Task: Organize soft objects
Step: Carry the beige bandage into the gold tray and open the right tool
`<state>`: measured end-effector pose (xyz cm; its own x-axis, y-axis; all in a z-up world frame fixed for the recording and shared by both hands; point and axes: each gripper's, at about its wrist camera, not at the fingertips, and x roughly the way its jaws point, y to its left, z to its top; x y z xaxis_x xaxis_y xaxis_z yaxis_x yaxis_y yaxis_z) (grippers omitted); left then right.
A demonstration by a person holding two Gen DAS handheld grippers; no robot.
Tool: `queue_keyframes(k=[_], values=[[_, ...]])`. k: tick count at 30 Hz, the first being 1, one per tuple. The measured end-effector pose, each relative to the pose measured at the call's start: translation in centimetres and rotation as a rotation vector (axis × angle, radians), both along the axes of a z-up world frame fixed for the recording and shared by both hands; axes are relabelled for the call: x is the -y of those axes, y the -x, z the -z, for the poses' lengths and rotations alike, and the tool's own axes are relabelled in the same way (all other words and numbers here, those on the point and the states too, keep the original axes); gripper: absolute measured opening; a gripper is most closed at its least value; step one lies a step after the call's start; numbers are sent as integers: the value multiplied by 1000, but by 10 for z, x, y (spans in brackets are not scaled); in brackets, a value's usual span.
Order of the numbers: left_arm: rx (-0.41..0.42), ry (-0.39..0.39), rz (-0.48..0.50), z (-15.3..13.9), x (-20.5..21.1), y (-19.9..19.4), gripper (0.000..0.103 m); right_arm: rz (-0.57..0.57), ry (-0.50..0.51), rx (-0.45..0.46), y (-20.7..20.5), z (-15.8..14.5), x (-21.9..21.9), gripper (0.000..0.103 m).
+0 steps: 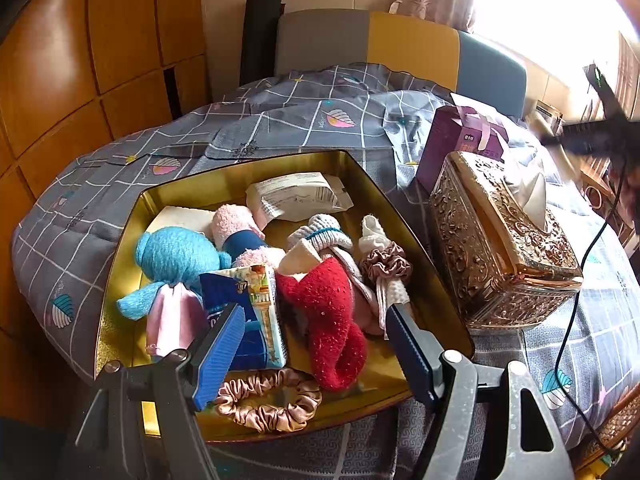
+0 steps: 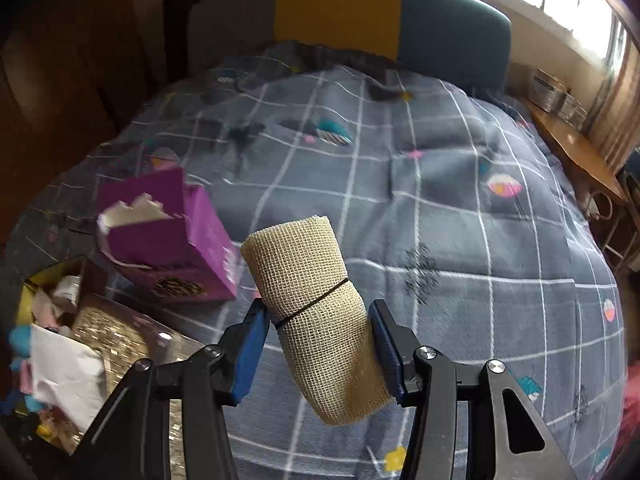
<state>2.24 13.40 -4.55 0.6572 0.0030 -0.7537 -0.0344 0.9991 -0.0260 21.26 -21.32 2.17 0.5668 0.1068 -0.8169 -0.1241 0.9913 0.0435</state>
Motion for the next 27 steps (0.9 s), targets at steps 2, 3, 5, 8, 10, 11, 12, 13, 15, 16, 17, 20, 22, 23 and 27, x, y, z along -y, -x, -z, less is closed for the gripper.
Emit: queue_keyframes(k=[2, 3, 5, 8, 10, 11, 12, 13, 15, 16, 17, 20, 22, 23, 27], values=[[2, -1, 3, 0, 0, 1, 74, -61, -9, 38, 1, -14, -27, 52], [2, -1, 4, 0, 0, 1, 74, -91, -13, 55, 3, -21, -39, 52], [4, 0, 5, -1, -1, 2, 74, -155, -19, 84, 9, -30, -63, 52], [10, -2, 1, -2, -3, 4, 74, -250, -25, 110, 23, -37, -93, 52], [14, 1, -6, -2, -5, 5, 74, -308, -29, 117, 36, -39, -109, 52], [15, 1, -9, -2, -6, 6, 74, -336, -35, 116, 43, -39, -116, 52], [15, 2, -13, -3, -8, 6, 74, -361, -42, 113, 49, -38, -122, 52], [17, 2, -18, -3, -9, 7, 74, -386, -48, 107, 55, -37, -128, 52], [18, 1, -22, -3, -11, 8, 74, -440, -64, 96, 68, -34, -139, 52], [19, 0, -28, -3, -12, 9, 74, -463, -66, 92, 75, -31, -145, 52], [19, 2, -30, -3, -13, 10, 74, -486, -69, 86, 82, -28, -151, 52], [22, 0, -46, -4, -17, 12, 74, -543, -82, 70, 101, -18, -165, 52], [24, -5, -54, -4, -19, 14, 74, -571, -92, 56, 113, -10, -174, 52], [24, -7, -61, -5, -21, 14, 74, -584, -96, 47, 119, -5, -177, 52], [36, -11, -99, -8, -29, 18, 74, -631, -114, 9, 138, 10, -196, 52]])
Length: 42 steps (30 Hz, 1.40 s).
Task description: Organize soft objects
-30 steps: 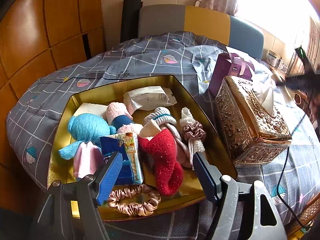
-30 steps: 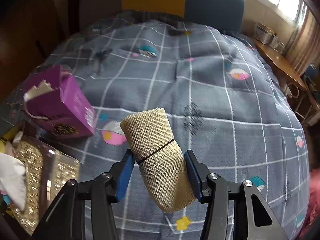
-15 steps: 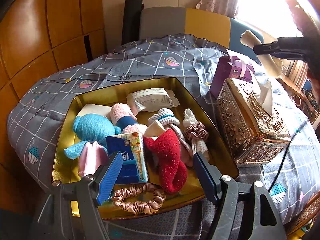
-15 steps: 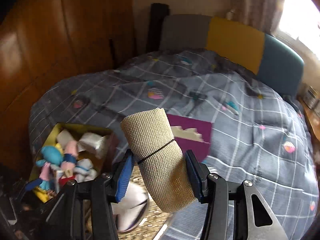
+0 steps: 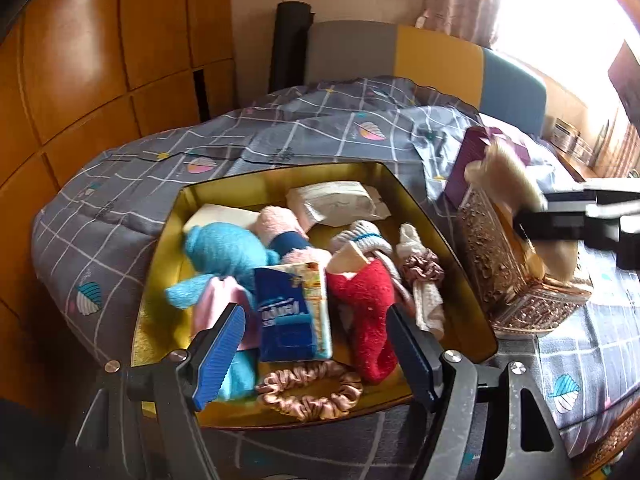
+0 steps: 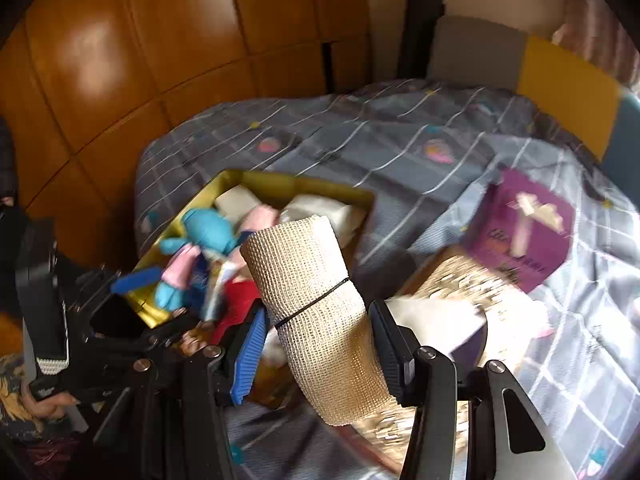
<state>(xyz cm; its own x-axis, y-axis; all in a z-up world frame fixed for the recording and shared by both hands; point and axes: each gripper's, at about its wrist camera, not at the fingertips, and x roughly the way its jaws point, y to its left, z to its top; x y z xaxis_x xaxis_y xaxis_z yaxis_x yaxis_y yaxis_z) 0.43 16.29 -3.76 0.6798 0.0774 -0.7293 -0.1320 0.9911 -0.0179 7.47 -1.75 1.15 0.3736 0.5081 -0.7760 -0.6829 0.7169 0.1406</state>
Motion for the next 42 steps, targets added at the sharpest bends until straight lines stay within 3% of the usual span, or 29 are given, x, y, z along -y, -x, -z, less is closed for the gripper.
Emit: queue_keyframes(k=[6, 11, 21, 25, 27, 30, 42], values=[[12, 1, -67, -3, -14, 2, 74, -29, 17, -44, 11, 19, -38, 53], [21, 14, -97, -3, -22, 4, 74, 33, 37, -93, -1, 47, -63, 53], [15, 17, -140, 2, -31, 4, 74, 96, 140, -49, -25, 89, -100, 56], [23, 32, -157, 1, -33, 5, 74, 89, 148, 6, -16, 87, -99, 62], [27, 31, -164, -1, -34, 6, 74, 90, 134, 23, -12, 82, -96, 75], [43, 39, -165, -4, -35, 8, 74, 101, 109, 66, -3, 71, -90, 83], [128, -23, -179, -29, -19, 16, 74, 287, 62, 308, 50, 26, -41, 96]])
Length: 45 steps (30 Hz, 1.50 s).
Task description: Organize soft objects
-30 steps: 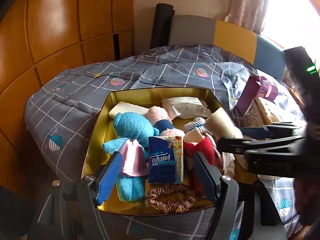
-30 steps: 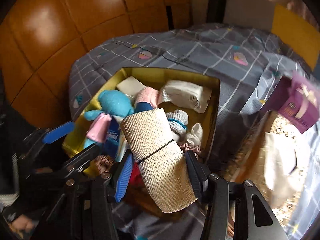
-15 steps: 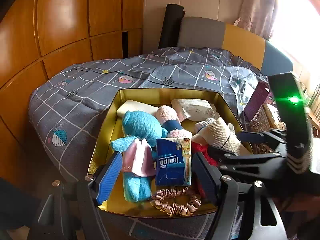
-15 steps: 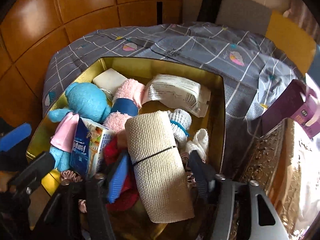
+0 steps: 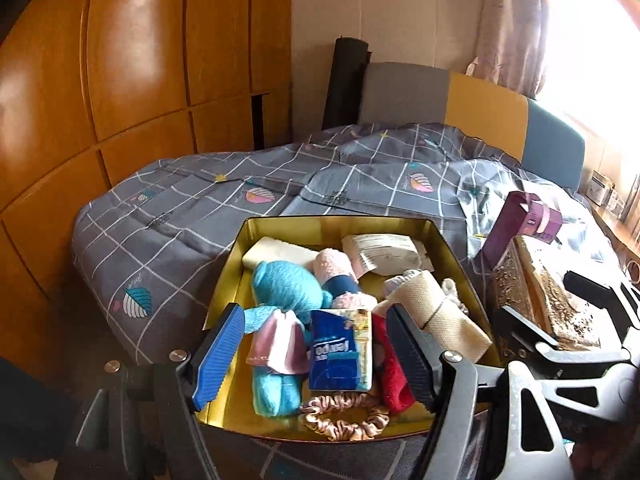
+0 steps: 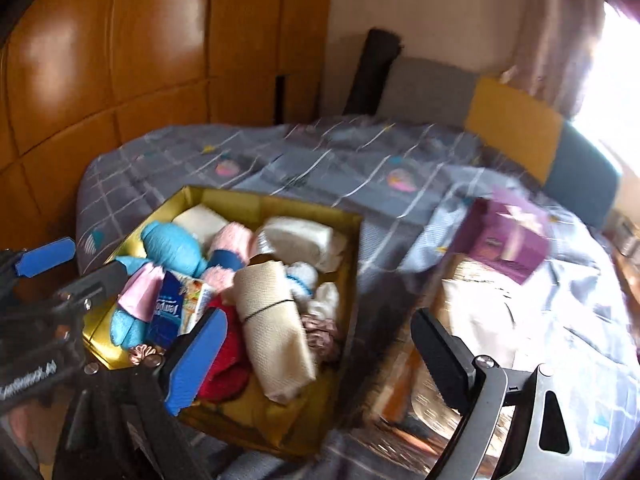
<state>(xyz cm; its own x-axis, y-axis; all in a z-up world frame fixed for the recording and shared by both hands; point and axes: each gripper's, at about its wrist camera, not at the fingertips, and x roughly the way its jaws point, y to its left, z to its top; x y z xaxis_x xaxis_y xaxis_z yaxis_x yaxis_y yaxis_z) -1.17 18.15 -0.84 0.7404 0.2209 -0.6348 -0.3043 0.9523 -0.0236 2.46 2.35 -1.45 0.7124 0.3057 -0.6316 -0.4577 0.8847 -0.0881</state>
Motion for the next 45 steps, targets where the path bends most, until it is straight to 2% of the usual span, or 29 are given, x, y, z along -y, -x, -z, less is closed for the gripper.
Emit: queue_keyframes(k=[7, 14, 41, 45], values=[[1, -43, 2, -2, 18, 2, 74, 96, -63, 4, 9, -2, 31, 99], [20, -77, -6, -5, 25, 4, 74, 139, -88, 1, 10, 3, 45, 99], [23, -90, -4, -5, 30, 6, 74, 147, -105, -2, 14, 4, 47, 99], [26, -112, -4, -6, 32, 7, 74, 147, -105, -3, 14, 4, 47, 99]])
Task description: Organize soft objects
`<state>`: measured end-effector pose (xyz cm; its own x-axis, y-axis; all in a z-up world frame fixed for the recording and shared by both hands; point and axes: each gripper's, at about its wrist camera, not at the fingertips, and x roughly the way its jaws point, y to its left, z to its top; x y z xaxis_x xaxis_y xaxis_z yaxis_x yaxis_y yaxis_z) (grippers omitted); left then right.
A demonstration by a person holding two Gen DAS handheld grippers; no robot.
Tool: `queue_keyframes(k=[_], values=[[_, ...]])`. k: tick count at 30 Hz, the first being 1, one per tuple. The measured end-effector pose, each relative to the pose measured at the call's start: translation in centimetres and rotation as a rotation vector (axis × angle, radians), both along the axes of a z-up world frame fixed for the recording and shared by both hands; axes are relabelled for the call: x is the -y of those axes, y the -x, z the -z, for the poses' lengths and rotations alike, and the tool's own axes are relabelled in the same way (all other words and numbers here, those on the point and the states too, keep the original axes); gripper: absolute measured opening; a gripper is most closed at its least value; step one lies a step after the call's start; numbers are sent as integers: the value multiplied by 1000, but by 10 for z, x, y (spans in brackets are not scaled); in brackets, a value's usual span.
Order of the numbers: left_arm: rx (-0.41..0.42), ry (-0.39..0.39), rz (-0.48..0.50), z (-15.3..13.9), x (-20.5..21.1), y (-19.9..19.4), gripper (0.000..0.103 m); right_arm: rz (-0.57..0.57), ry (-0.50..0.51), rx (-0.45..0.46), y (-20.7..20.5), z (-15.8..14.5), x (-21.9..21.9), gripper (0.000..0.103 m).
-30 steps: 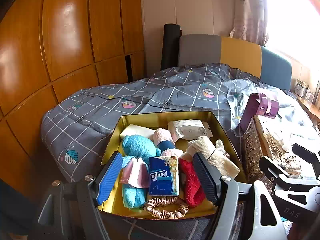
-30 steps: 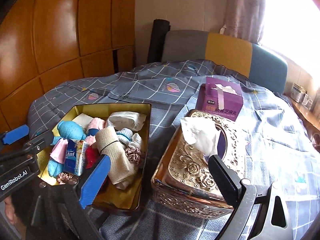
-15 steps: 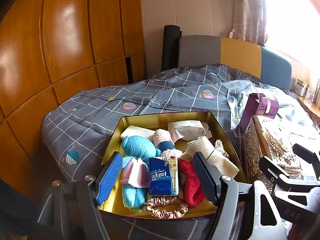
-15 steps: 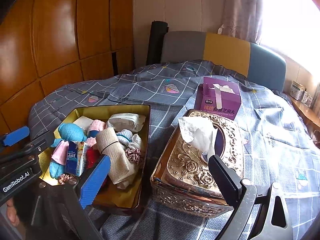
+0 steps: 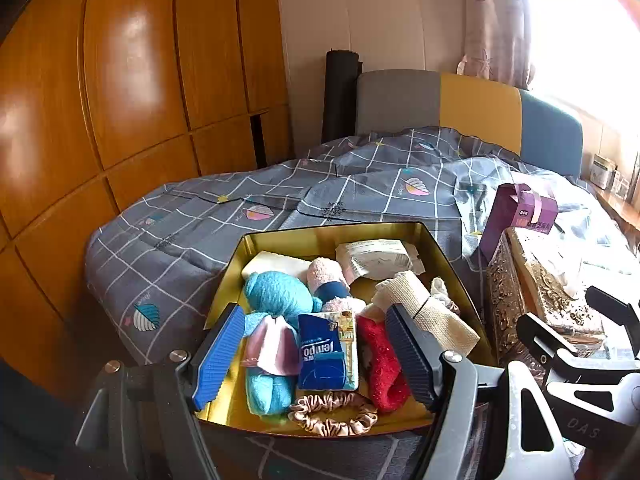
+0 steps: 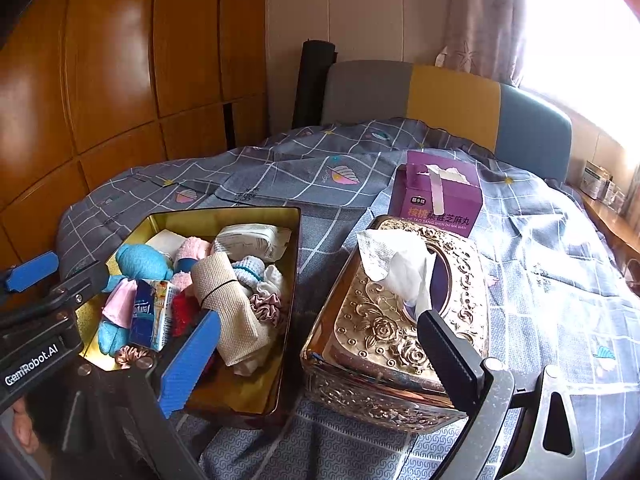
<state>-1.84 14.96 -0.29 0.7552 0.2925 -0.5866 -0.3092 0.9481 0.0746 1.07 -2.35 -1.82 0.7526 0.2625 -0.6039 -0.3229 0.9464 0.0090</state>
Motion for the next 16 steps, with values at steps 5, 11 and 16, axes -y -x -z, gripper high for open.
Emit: queue_keyframes(k=[5, 11, 16], values=[[4, 8, 3, -1, -1, 1, 74, 0, 3, 2, 1, 1, 0, 99], [8, 51, 10, 0, -5, 1, 73, -1, 10, 6, 2, 1, 0, 99], [17, 48, 20, 0, -4, 3, 71, -1, 11, 15, 3, -1, 1, 99]])
